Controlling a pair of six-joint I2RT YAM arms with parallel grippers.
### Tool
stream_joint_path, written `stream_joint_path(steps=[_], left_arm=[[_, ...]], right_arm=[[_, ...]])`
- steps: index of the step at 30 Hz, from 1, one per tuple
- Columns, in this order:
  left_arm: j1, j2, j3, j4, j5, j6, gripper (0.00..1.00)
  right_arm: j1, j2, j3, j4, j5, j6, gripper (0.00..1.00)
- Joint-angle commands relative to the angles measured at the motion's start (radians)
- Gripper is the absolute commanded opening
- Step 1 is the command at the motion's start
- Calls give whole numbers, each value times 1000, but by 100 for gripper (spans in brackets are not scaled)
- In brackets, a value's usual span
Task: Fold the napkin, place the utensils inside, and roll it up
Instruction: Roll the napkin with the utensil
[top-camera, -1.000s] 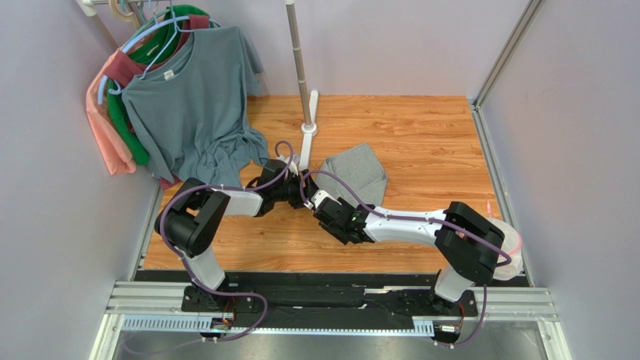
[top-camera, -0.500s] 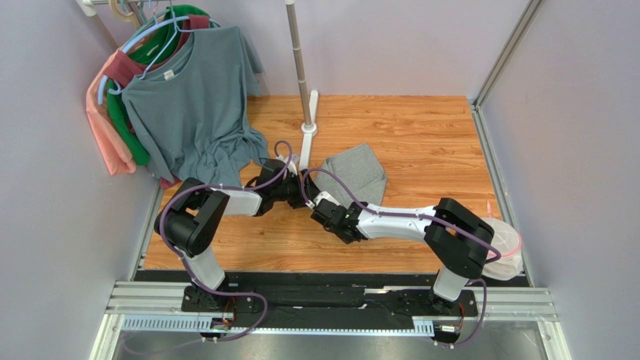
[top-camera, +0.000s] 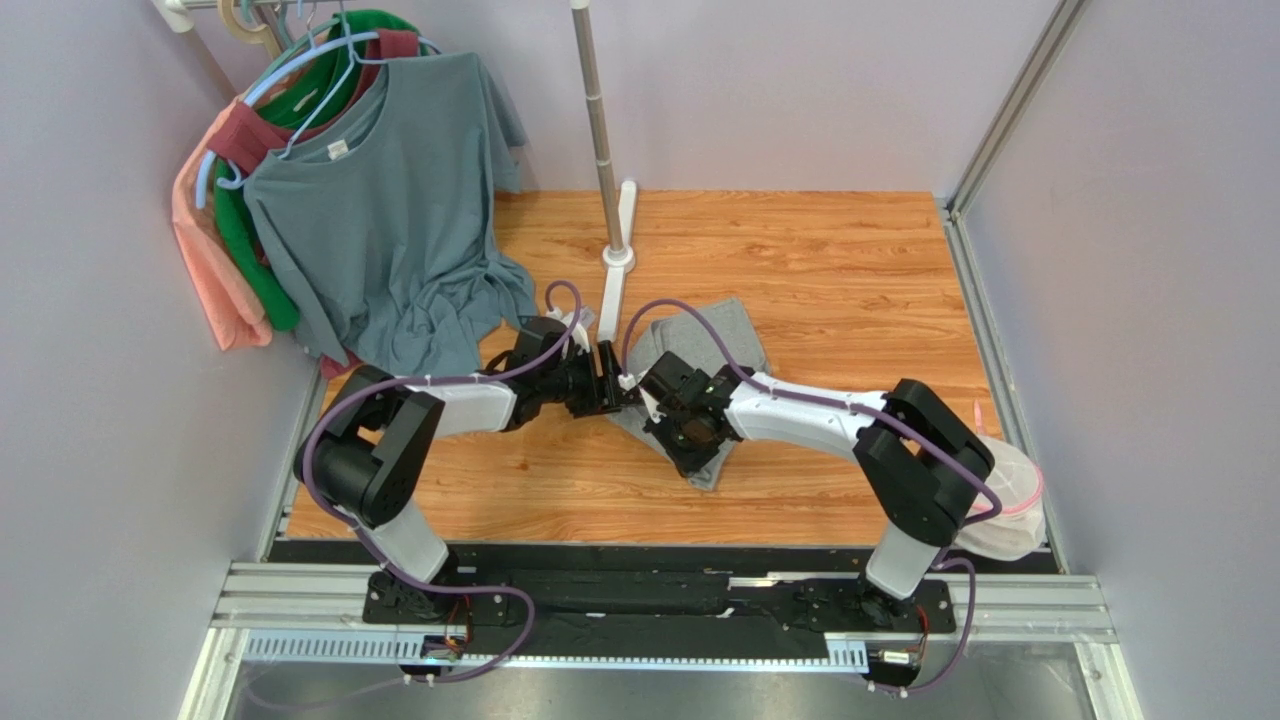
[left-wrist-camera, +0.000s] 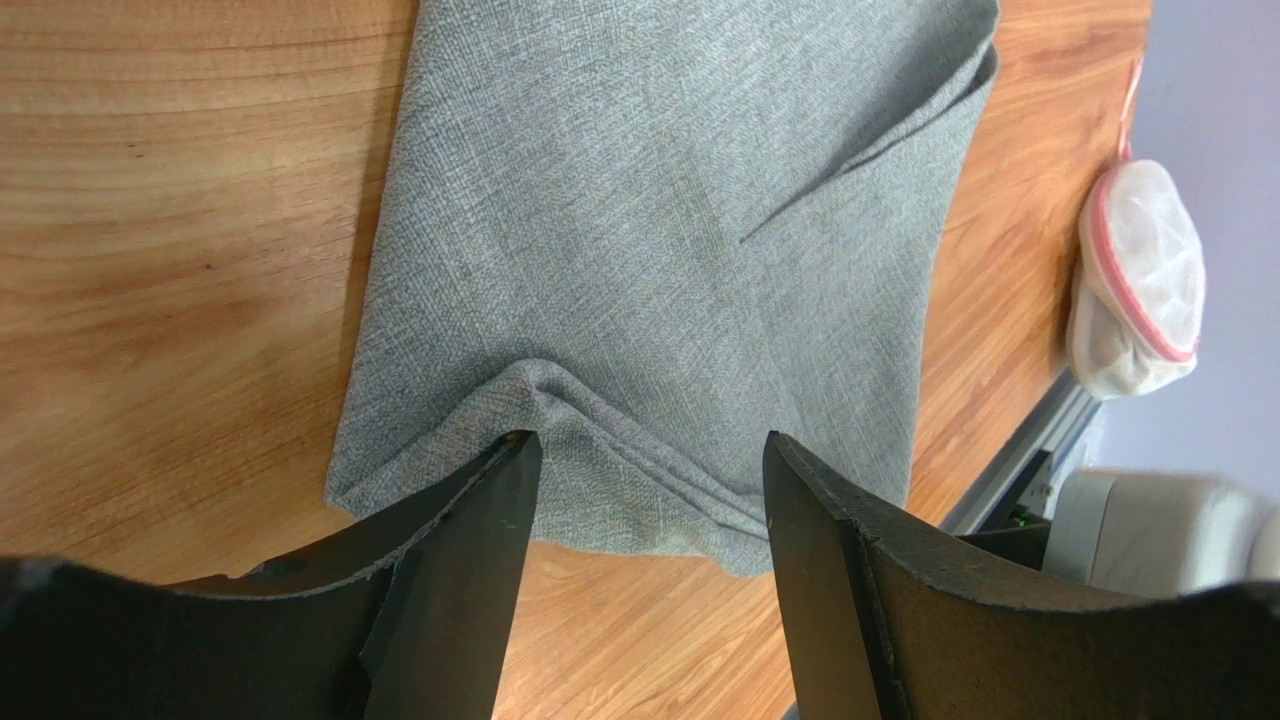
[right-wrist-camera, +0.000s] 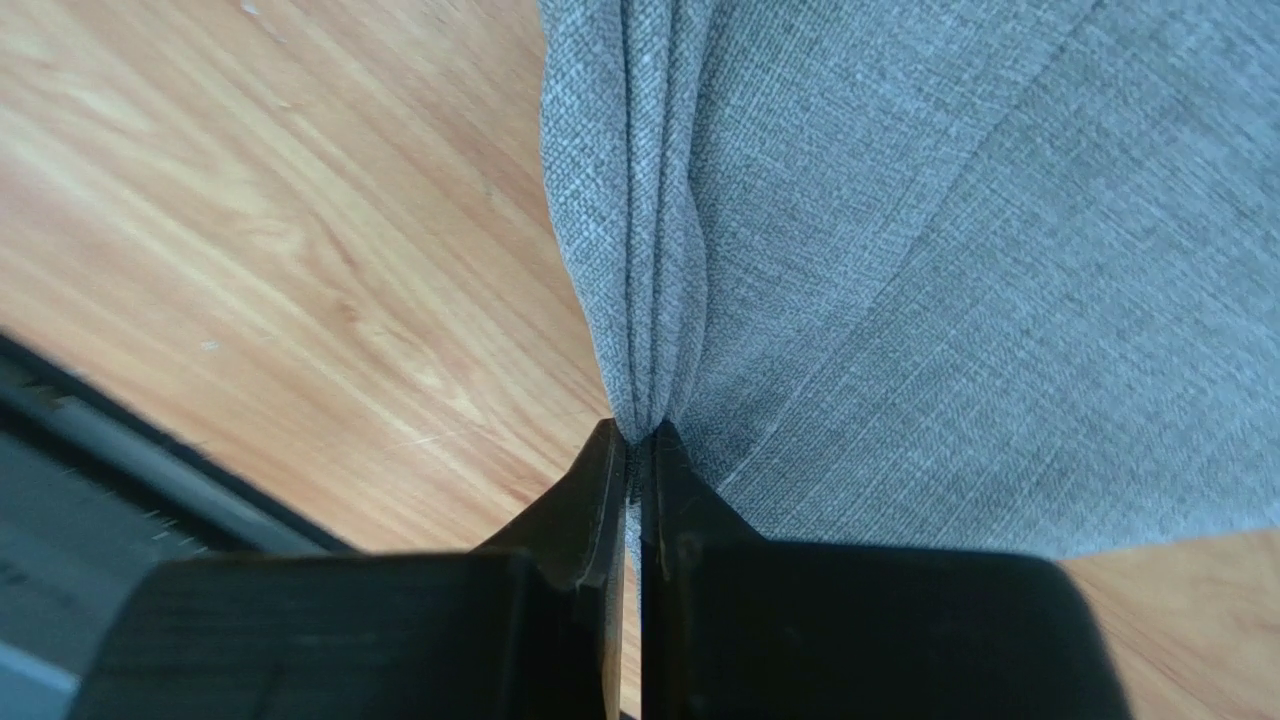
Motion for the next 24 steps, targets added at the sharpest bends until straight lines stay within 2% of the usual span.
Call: stream_joint_path(steps=[1,9,20,24], left_arm=[[19,15,3,-171,-108,100,68],[19,35,18,-191,-112,111,68],[22,88,69,-261,-152,129,68],[23,98,74,-261,-161,138,67]], right_arm=[[-86,12,49,-41,-325,-9,0],[-222,101,66,14,-675,65,0],[-340,178,18,96,-796,91,0],[-379,219,7,105,-786,89,0]])
